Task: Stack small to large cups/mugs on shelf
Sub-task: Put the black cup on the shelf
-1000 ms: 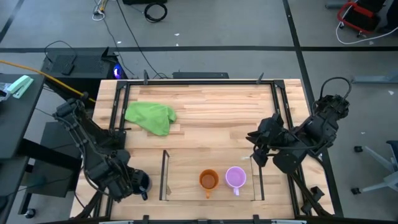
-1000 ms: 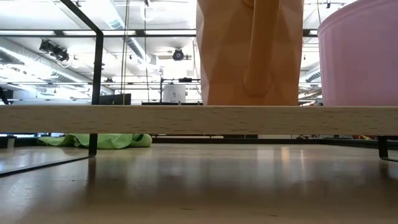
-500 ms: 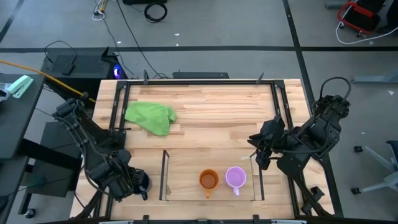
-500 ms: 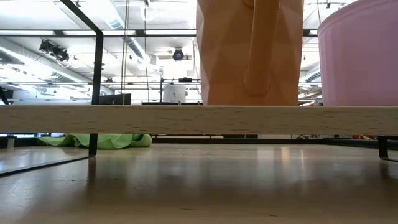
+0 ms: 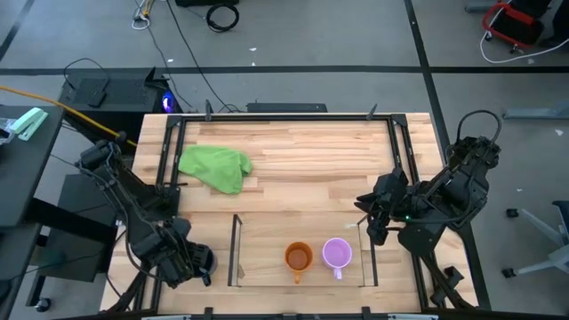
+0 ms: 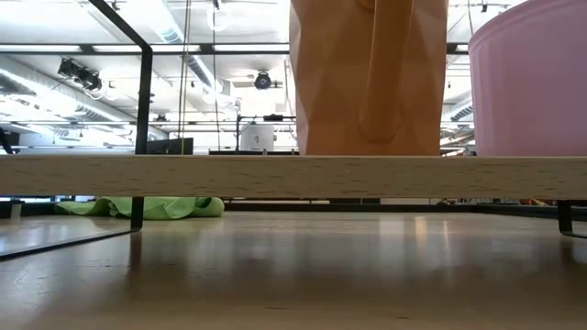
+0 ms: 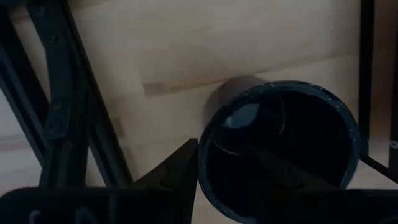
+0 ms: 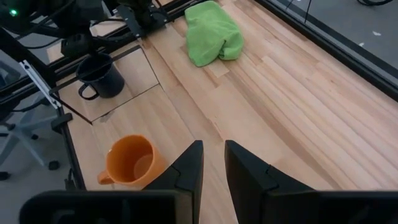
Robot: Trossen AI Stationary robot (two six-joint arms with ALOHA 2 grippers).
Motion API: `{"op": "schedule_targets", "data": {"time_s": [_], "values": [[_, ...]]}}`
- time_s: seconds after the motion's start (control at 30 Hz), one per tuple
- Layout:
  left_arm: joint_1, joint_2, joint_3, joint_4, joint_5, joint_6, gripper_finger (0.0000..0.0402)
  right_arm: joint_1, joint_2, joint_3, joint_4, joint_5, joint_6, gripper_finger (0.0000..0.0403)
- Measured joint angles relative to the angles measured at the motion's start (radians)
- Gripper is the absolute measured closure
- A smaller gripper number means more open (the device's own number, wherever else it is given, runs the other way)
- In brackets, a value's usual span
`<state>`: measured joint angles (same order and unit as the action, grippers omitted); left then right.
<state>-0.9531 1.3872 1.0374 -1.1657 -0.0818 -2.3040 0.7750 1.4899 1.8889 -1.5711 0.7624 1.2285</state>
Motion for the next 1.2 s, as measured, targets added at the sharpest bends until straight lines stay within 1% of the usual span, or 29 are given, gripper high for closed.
{"op": "schedule_targets", "data": {"time_s": [0.23, 0.33, 0.43, 0.53, 0.8, 0.9, 1.03, 1.2], "values": [[-0.008, -0.008, -0.076, 0.147, 0.008, 0.003, 0.0276, 0.000, 0.000, 0.000, 0.000, 0.000, 0.004, 0.0329], [-0.010, -0.004, -0.092, 0.129, 0.011, -0.003, 0.0275, 0.000, 0.000, 0.000, 0.000, 0.000, 0.007, 0.0329], [-0.008, -0.026, -0.083, 0.136, 0.009, 0.000, 0.0274, 0.000, 0.000, 0.000, 0.000, 0.004, 0.008, 0.0329], [-0.008, -0.021, -0.087, 0.125, 0.026, -0.001, 0.0275, 0.000, 0.000, 0.000, 0.000, 0.007, 0.011, 0.0329], [-0.007, -0.022, -0.085, 0.157, 0.025, 0.002, 0.0276, 0.000, 0.000, 0.000, 0.000, 0.015, 0.012, 0.0329], [-0.010, -0.029, -0.085, 0.203, 0.011, 0.007, 0.0277, 0.000, 0.000, 0.000, 0.000, 0.015, 0.012, 0.0329], [-0.024, -0.043, -0.085, 0.309, -0.029, 0.015, 0.0284, 0.000, 0.000, 0.000, 0.000, 0.015, 0.012, 0.0329], [-0.057, -0.045, -0.085, 0.434, -0.033, 0.011, 0.0291, 0.000, 0.000, 0.000, 0.000, 0.015, 0.012, 0.0329]]}}
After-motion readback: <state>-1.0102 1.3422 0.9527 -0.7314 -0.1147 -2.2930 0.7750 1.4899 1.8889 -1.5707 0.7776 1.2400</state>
